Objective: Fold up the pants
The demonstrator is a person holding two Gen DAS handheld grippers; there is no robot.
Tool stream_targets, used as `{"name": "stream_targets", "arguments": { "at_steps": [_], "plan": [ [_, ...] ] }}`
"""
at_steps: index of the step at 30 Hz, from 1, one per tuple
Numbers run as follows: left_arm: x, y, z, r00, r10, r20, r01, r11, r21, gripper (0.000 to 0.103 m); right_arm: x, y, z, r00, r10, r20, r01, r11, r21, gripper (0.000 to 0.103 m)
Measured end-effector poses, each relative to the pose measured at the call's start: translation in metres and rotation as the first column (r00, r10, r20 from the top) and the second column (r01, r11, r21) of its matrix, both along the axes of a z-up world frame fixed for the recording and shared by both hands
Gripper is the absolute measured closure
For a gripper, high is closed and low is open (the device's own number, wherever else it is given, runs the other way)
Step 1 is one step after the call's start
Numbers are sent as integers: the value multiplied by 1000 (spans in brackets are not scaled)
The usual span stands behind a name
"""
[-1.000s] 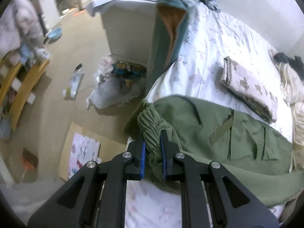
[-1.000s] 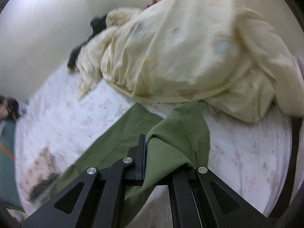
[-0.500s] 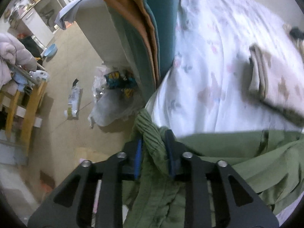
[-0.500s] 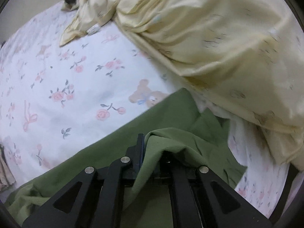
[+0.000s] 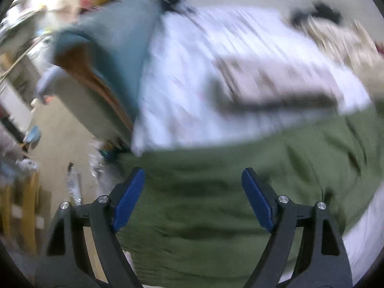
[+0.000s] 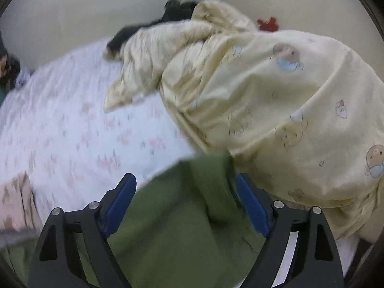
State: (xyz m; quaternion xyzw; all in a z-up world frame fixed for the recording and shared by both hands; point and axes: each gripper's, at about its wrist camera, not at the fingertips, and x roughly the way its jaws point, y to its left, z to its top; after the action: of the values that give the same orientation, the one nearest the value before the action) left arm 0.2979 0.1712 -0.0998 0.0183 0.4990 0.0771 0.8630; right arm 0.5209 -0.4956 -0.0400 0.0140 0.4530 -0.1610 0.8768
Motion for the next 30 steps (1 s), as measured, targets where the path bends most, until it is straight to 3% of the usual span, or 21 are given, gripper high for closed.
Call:
{"name": "stream_targets", "arguments": {
  "at_steps": [3, 4, 6, 8, 10, 13, 17, 21, 23, 24, 25, 26, 30],
  "plan": [
    [6, -6, -39, 995, 21, -93, -13, 996, 90, 25, -20, -11, -4, 999, 32, -6, -32, 999, -32, 17],
    [10, 2, -55, 987, 75, -143, -57, 990, 128, 27, -28, -22, -7, 1000, 19, -9, -20, 999, -45, 17],
    [10, 19, -70, 972, 159, -172, -140, 983, 121, 27, -42, -50, -19, 999, -32, -23, 31, 999, -22, 17],
    [8, 31, -73, 969, 186, -160, -177, 982, 65, 27, -54, -80, -35, 993, -103, -54, 106, 993, 44, 17],
    [7, 28, -72, 974, 167, -151, -155, 984, 85, 27, -72, -110, -57, 983, -169, -74, 177, 976, 126, 17],
    [6, 29, -72, 973, 175, -151, -164, 983, 83, 27, -85, -131, -85, 973, -209, -95, 222, 963, 152, 23],
    [9, 28, -76, 975, 164, -151, -153, 985, 84, 27, -84, -141, -115, 972, -215, -97, 233, 943, 236, 38],
    [13, 30, -80, 976, 158, -147, -148, 986, 80, 27, -72, -140, -135, 977, -196, -84, 212, 931, 296, 44],
    [14, 30, -80, 977, 157, -147, -146, 986, 81, 27, -63, -137, -137, 980, -189, -68, 201, 939, 280, 46],
    [14, 30, -80, 977, 155, -146, -144, 986, 81, 27, -59, -136, -138, 980, -185, -70, 198, 938, 284, 51],
    [14, 30, -80, 977, 153, -146, -143, 987, 80, 27, -56, -136, -140, 981, -178, -80, 194, 938, 287, 81],
    [15, 31, -81, 977, 151, -147, -141, 987, 80, 27, -53, -134, -141, 980, -174, -97, 194, 941, 277, 102],
    [17, 31, -82, 977, 150, -155, -139, 987, 80, 27, -66, -122, -103, 986, -168, -16, 167, 962, 215, 102]
  ]
}}
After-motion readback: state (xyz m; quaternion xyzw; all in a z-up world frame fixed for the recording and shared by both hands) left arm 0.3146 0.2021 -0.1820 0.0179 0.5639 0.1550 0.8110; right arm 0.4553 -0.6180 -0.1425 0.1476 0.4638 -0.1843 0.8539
